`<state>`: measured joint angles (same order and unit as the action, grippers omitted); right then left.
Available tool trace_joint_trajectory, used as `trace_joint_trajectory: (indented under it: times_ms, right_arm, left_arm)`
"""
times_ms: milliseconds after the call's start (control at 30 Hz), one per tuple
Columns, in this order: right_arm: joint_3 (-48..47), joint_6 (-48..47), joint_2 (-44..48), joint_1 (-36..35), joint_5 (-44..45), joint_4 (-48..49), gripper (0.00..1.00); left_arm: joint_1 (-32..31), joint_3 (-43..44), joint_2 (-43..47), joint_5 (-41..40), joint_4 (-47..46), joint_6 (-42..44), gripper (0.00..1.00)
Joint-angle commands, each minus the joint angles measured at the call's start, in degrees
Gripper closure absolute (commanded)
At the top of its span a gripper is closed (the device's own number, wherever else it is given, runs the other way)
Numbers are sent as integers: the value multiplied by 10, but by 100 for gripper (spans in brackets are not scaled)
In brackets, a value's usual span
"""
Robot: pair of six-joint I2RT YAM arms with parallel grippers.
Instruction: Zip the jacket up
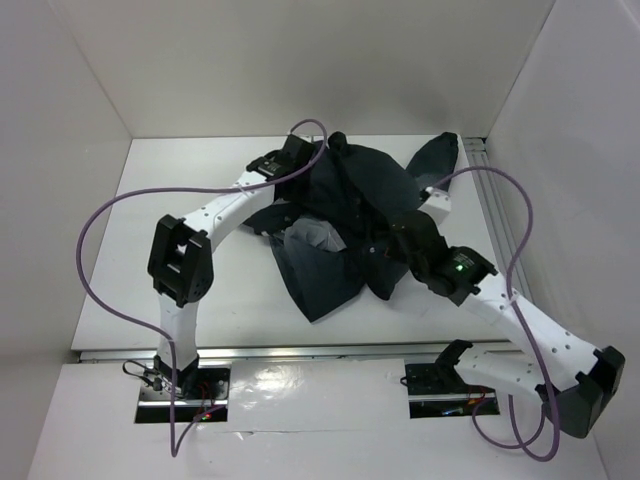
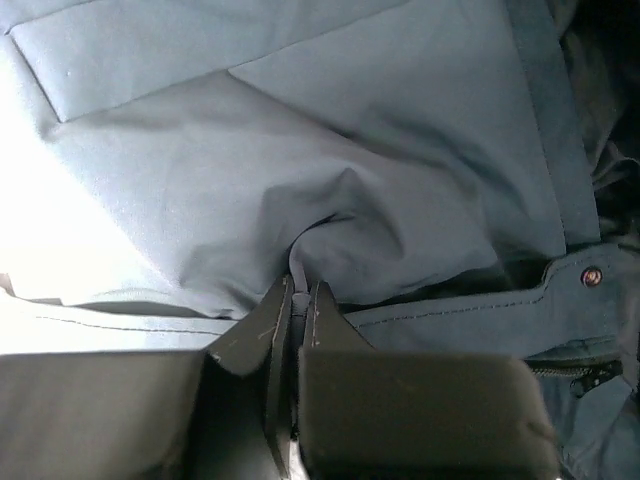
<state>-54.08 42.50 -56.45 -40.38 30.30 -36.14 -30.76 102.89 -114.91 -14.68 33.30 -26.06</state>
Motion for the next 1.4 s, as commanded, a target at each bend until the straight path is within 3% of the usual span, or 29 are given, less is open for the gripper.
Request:
trace_joint_trajectory:
  times_ms: [0, 200, 400, 567, 700, 733, 767, 833, 867, 1033, 1100, 1200, 1367]
  right_arm:
    - [-53, 10, 23, 10, 105, -84, 100]
    - [-105, -21, 19, 15, 171, -54, 100]
    - [-151, -83, -73, 26, 175, 10, 100]
    - [-139, -123, -180, 59, 101, 116, 100]
    - [-119, -152, -258, 165, -72, 193, 100]
    - [-119, -153, -271, 187, -133, 199, 91]
    - [-133, -160, -283, 188, -160, 187, 74]
    - [-142, -167, -280, 184, -224, 187, 34]
    - [-142, -167, -269, 176, -240, 197, 28]
    - [-101, -153, -202, 106, -287, 216, 26]
    - [-75, -146, -197, 74, -355, 260, 24]
    - [-37, -133, -222, 64, -460, 305, 20]
    - [5, -109, -270, 64, -557, 370, 17]
  left_arm:
    - [28, 8, 36, 18, 12, -26, 100]
    - [65, -99, 173, 33, 6, -55, 100]
    - [116, -218, 372, 82, 19, -86, 100]
    - [127, -335, 480, 135, 26, -117, 100]
    - [122, -393, 509, 159, 26, -130, 100]
    - [122, -393, 515, 164, 26, -136, 100]
    - [122, -399, 521, 164, 31, -136, 100]
    - [122, -399, 528, 164, 31, -136, 100]
    - [122, -399, 528, 164, 31, -136, 100]
    - [117, -399, 527, 152, 31, -131, 100]
    - [117, -399, 522, 152, 26, -130, 100]
    - [117, -399, 522, 152, 26, -130, 100]
    - [117, -399, 522, 152, 20, -124, 100]
